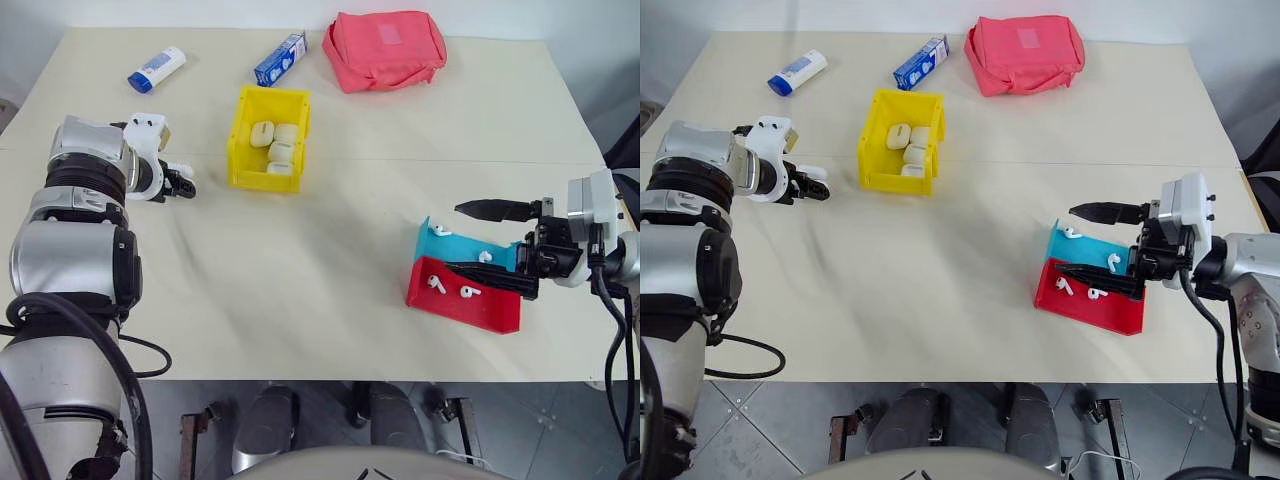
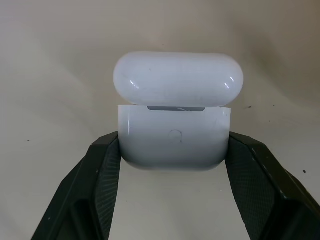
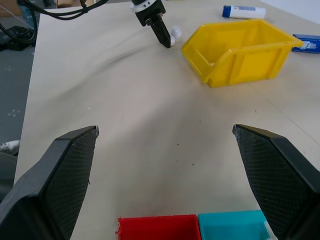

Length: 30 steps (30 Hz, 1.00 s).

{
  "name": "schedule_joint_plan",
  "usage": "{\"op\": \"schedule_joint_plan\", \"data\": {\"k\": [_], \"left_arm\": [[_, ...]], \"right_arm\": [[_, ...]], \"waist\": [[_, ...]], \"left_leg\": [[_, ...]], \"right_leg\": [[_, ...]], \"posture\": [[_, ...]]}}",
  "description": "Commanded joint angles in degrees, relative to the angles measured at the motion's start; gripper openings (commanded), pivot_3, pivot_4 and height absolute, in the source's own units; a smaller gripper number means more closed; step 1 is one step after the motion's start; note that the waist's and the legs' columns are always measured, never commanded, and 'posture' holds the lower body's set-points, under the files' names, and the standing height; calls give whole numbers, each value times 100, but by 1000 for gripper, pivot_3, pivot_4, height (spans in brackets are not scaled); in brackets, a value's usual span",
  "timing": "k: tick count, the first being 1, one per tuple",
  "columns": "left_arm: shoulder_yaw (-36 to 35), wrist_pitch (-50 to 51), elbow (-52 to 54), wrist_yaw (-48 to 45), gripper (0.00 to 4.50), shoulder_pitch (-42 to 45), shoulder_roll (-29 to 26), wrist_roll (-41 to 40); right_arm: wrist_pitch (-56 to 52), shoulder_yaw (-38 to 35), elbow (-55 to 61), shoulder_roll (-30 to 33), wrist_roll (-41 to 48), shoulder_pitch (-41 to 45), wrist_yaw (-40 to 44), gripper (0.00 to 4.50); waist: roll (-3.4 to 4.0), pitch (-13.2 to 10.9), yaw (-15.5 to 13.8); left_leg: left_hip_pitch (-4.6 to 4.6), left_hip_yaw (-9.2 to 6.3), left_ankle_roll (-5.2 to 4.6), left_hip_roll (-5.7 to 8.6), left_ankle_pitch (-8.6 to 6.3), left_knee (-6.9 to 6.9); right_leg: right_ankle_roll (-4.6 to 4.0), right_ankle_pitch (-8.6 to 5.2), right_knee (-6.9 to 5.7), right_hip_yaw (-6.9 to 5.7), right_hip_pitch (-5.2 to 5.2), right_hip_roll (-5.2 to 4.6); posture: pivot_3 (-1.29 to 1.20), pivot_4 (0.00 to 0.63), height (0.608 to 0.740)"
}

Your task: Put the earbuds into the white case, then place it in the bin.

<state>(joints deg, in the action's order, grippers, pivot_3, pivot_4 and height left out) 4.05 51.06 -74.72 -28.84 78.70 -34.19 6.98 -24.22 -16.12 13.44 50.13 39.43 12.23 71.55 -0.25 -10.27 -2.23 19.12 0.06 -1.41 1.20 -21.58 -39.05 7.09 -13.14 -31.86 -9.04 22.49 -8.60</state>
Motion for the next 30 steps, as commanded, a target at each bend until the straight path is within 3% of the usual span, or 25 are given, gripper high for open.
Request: {"op": "schedule_joint_plan", "data": {"k": [1, 5, 12, 14, 16, 21, 30], "left_arm": [[206, -267, 172, -427, 2751, -6, -150, 185], [407, -1161, 889, -1358, 2751, -339, -501, 186], [-294, -1689, 2926, -2277, 2751, -1520, -994, -647], [-1562, -2927, 4225, -3147, 2751, -2353, -656, -2083], [-2105, -3691, 4984, -3780, 2751, -2881, -374, -2848], [-1675, -4199, 5612, -4566, 2751, -3394, 63, -3216], [-893, -4713, 6112, -5071, 2751, -3567, 1252, -3547]], "right_arm": [[-22, -252, 204, 143, 109, -6, -46, 4500], [-67, -371, 286, 225, 145, -127, -86, 4500], [-144, -553, 413, 292, 206, -289, -129, 4500], [-272, -733, 621, 338, 266, -491, -240, 4500], [-371, -864, 764, 371, 310, -644, -320, 4500], [-707, -1022, 1117, 427, 452, -914, -562, 4500], [-1369, -1432, 2019, 529, 442, -1788, -1189, 4500]], "waist": [[0, 0, 2], [0, 0, 19], [1, 0, 43], [8, 4, 47], [9, 5, 36], [15, 11, 0], [19, 13, -128]], "left_leg": [[0, 5, 0, 0, 0, 0], [2, 37, 1, -3, 0, 0], [1, 1, 5, -8, -1, -4], [2, -2, 4, -8, 0, -5], [8, -16, 7, -11, -2, -10], [2, -17, 15, -15, 2, -20], [9, -2, -5, -8, 8, -21]], "right_leg": [[0, 0, 0, 0, 0, 0], [0, 0, 0, -1, 3, 1], [-4, 2, 0, 4, 4, 1], [-6, 3, 2, 5, 4, -3], [-10, 2, 6, 15, 4, -13], [-33, 17, 17, 9, -13, -1], [-25, 29, 24, 2, -10, 0]], "posture": [[0, 150, 740], [0, 150, 740], [0, 150, 740], [0, 150, 740], [0, 150, 740], [0, 150, 740], [0, 150, 740]]}}
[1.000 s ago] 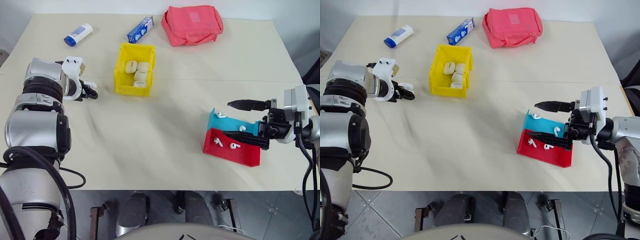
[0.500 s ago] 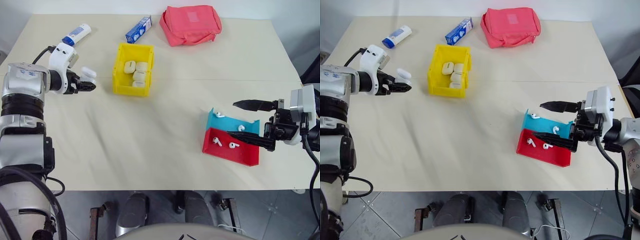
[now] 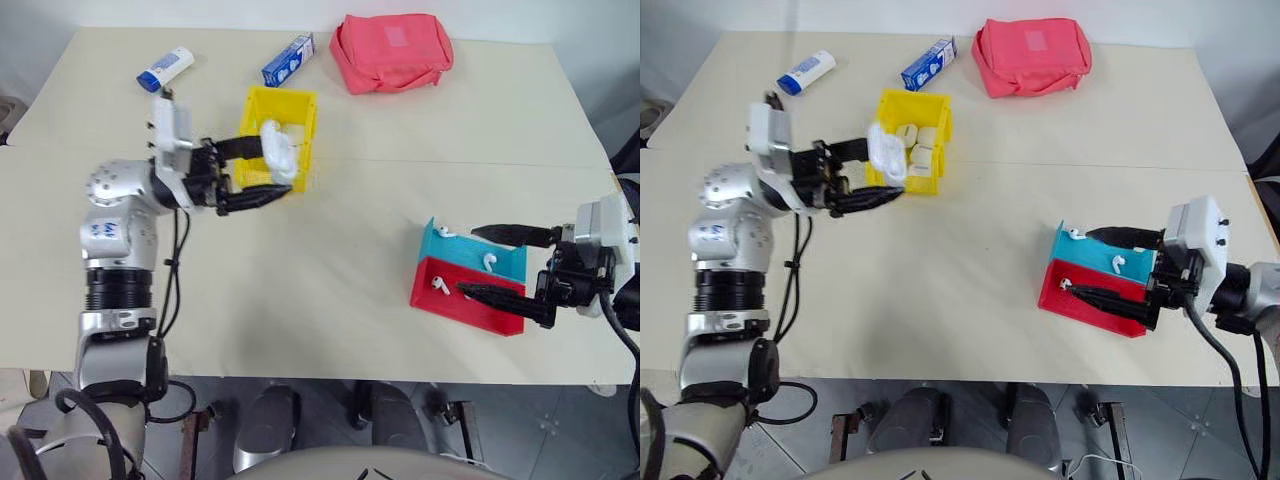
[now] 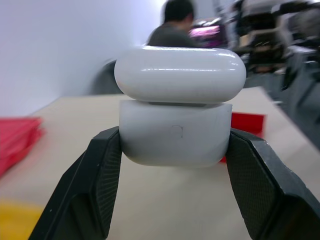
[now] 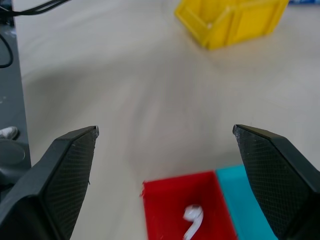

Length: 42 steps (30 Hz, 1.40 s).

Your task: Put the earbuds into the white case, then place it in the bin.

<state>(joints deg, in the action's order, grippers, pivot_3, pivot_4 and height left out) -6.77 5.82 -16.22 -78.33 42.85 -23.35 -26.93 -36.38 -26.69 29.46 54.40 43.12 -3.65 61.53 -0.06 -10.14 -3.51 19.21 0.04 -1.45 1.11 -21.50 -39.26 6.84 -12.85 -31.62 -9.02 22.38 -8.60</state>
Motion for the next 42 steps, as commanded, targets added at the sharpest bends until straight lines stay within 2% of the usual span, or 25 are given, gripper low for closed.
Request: {"op": "schedule_joint_plan", "data": {"k": [1, 9, 12, 17, 26, 34, 39, 42], "left_arm": [[321, -159, 329, -197, 2751, -48, 301, -199], [789, -80, 342, -774, 2751, -177, 565, -358], [907, -30, 384, -933, 2751, -226, 629, -408], [1013, -103, 540, -998, 2751, -408, 727, -477], [1217, -18, 862, -939, 2751, -785, 652, -518], [1338, 46, 1135, -865, 2751, -1033, 679, -514], [1418, 136, 1293, -761, 2751, -1139, 690, -522], [1425, 206, 1382, -689, 2751, -1197, 689, -522]], "right_arm": [[-223, -474, 606, 103, 7, -403, -276, 4500], [-682, -1405, 1437, 61, -173, -1729, -561, 4500], [-1326, -1842, 1659, 62, 213, -2197, -624, 4500], [-1846, -2217, 2123, 193, -44, -2774, -810, 4500], [-2333, -2626, 2577, -12, 103, -3037, -1146, 4500], [-2417, -2420, 2580, 145, -98, -2891, -1399, 4500], [-2401, -2249, 2540, 324, -177, -2789, -1393, 2947], [-2389, -2174, 2555, 408, -273, -2778, -1394, 2947]], "waist": [[1, 1, -4], [1, 1, -49], [2, 1, -73], [2, 1, -113], [3, 2, -111], [4, 3, -113], [4, 3, -106], [4, 3, -110]], "left_leg": [[-1, 2, -1, 0, 0, 0], [-1, 15, -10, -6, 0, 3], [0, 15, -16, -6, -3, 4], [1, 16, -29, -4, -7, 3], [2, 16, -33, -6, -11, 3], [2, 16, -39, -5, -16, 3], [2, 17, -43, -5, -17, 3], [2, 17, -43, -5, -17, 3]], "right_leg": [[0, 1, 0, 1, 0, 1], [-4, 8, 8, 5, 1, 7], [-4, 8, 9, 7, 1, 6], [-6, 13, 17, 12, 1, 5], [-7, 13, 20, 13, 1, 6], [-7, 13, 23, 13, 2, 6], [-7, 13, 26, 14, 1, 6], [-7, 13, 27, 13, 1, 6]], "posture": [[0, 150, 740], [0, 150, 740], [0, 150, 740], [0, 150, 740], [0, 150, 740], [0, 150, 740], [0, 150, 740], [0, 150, 740]]}}
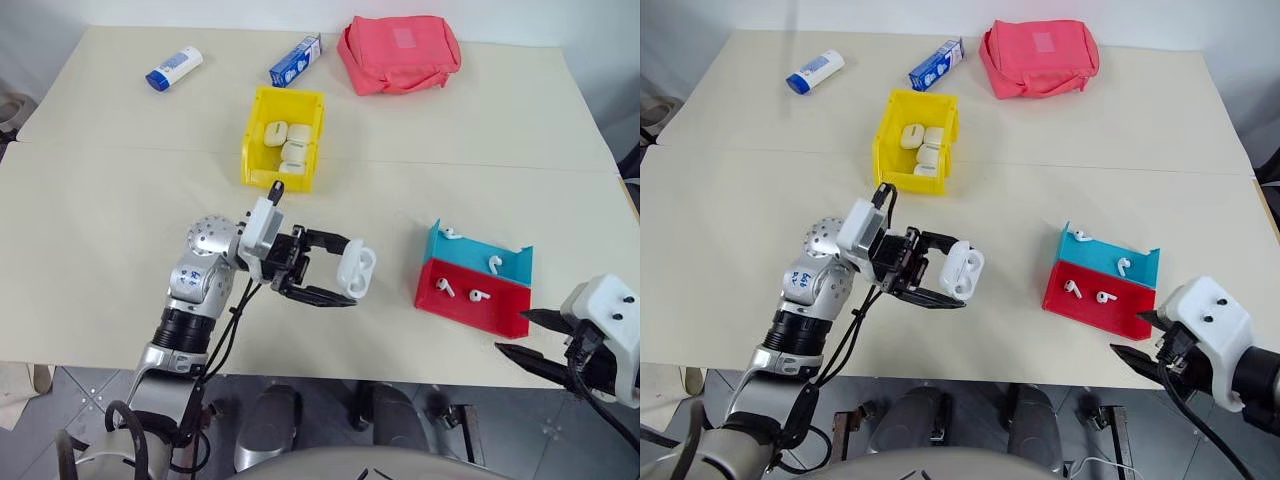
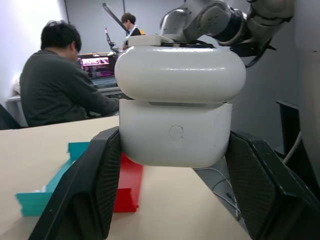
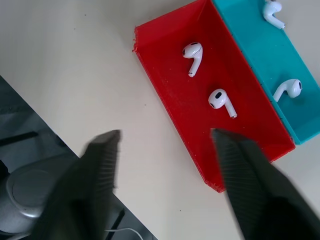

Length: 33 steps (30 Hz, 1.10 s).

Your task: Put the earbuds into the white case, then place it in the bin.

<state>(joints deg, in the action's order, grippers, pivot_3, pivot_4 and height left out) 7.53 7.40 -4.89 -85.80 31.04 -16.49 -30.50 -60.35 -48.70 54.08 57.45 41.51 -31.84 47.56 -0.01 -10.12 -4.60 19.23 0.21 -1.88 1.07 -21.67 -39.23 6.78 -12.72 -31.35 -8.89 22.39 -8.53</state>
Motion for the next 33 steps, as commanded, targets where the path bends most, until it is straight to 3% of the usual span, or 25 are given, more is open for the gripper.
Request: {"op": "schedule_joint_plan", "data": {"k": [1, 5, 19, 25, 33], "left_arm": [[-5, 67, 258, 89, 2751, -22, 4, -154], [6, 160, 286, 239, 2751, -35, -18, -93], [139, 205, 571, 633, 2751, -288, -141, 60], [221, 50, 644, 704, 2751, -286, -331, 283], [275, 61, 761, 920, 2751, -272, -387, 364]], "right_arm": [[11, 62, 87, 144, -134, 49, 9, 2947], [72, 318, 46, 270, -222, 205, -20, 2078], [832, 2380, -1262, 1764, -1138, 1628, 386, 2078], [1524, 3542, -1995, 1923, -1634, 2527, 558, 2078], [1996, 4348, -2485, 1833, -2072, 3109, 855, 2078]], "waist": [[0, 0, -2], [0, 0, 4], [7, 3, 15], [7, 4, 29], [12, 5, 31]], "left_leg": [[0, 0, 0, 0, 0, 0], [0, 0, -1, 0, -1, 0], [7, -3, -1, -2, -1, 0], [7, -1, 0, -1, -2, 0], [10, 0, 1, -1, 0, 0]], "right_leg": [[0, 0, 0, 0, 0, 0], [0, 0, 1, 0, 0, 0], [-2, 3, 37, -5, 4, 2], [-2, 6, 43, -4, 4, 2], [3, 14, 37, -5, 4, 2]], "posture": [[0, 150, 740], [0, 150, 740], [0, 150, 740], [0, 150, 740], [0, 150, 740]]}}
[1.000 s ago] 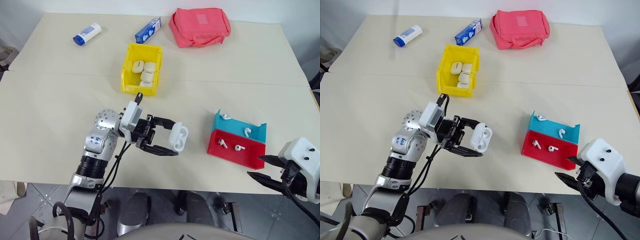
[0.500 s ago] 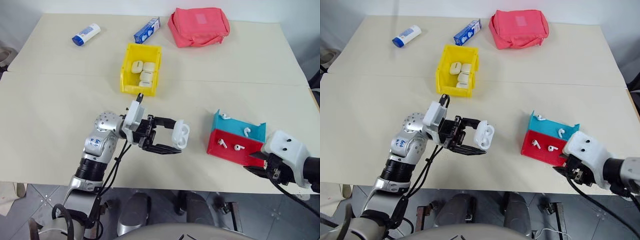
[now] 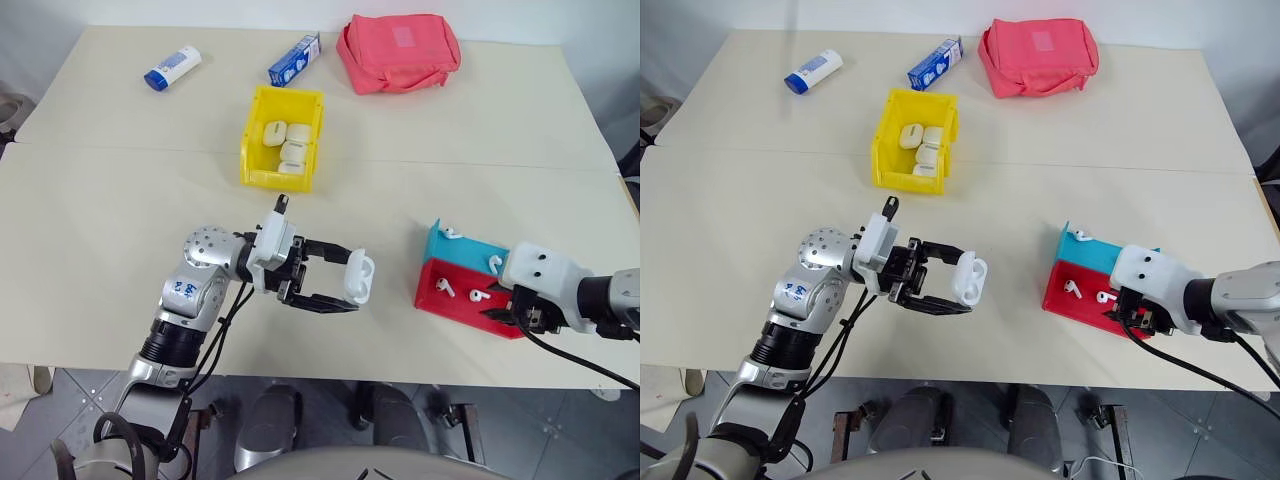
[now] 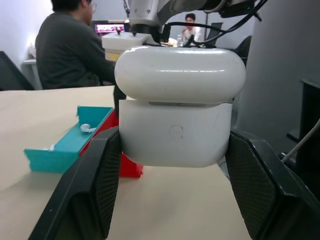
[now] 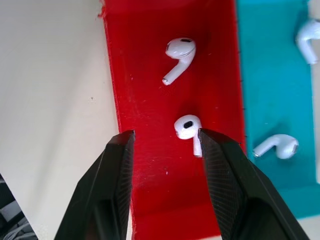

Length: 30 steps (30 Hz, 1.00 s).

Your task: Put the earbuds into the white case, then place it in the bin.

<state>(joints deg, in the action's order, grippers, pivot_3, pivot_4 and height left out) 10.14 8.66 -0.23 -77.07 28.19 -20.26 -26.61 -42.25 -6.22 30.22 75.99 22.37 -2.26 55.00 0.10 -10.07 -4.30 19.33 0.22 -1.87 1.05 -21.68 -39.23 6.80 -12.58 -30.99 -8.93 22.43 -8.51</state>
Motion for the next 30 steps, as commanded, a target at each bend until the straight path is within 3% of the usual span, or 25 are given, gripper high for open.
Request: {"op": "schedule_joint_plan", "data": {"k": [1, 14, 30], "left_arm": [[13, -70, 302, 47, 2751, 6, -20, -32], [-6, -30, 507, 132, 2751, -101, -81, -94], [-24, 86, 781, 327, 2751, -249, -154, -127]], "right_arm": [[222, 164, -150, -39, -202, 201, 129, 2078], [784, 992, -863, -336, -856, 904, 434, 2078], [910, 1381, -1165, -659, -1305, 1310, 708, 2078]], "waist": [[0, 0, 2], [6, 2, 33], [9, 3, 47]], "left_leg": [[0, 0, 0, 0, 0, 0], [-1, 1, 5, -1, 1, 0], [-1, 1, 8, -1, 2, 0]], "right_leg": [[0, 0, 1, 0, 0, 0], [2, 1, -3, -2, 0, 1], [2, 2, -4, -3, -2, 1]], "posture": [[0, 150, 740], [0, 150, 740], [0, 150, 740]]}}
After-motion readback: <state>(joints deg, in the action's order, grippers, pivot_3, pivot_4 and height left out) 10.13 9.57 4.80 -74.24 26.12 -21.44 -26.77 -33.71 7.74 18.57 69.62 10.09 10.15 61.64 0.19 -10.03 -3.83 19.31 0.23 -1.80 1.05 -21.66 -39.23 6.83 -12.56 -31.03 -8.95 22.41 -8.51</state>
